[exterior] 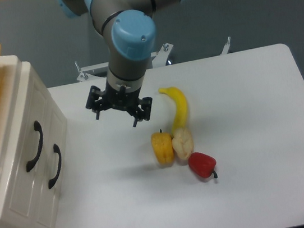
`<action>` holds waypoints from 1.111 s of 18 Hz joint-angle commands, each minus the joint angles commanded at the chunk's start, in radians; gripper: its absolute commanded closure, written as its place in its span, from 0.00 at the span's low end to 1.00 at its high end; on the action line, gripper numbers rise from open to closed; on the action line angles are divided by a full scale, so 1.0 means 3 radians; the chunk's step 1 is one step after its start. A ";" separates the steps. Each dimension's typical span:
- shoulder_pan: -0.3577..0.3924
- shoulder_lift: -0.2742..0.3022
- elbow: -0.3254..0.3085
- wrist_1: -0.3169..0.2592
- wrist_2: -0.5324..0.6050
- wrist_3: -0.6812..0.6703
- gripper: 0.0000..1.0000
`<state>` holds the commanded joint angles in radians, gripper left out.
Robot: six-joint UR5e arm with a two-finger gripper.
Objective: Slide the top white drawer open
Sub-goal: 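Move the gripper toward the top drawer handle of the white cabinet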
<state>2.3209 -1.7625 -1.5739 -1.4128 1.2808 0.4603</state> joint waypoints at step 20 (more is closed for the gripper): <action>-0.0480 -0.0230 0.0210 0.0072 0.0154 -0.0880 0.00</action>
<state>2.1768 -1.8316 -1.5110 -1.3913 1.3269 0.1964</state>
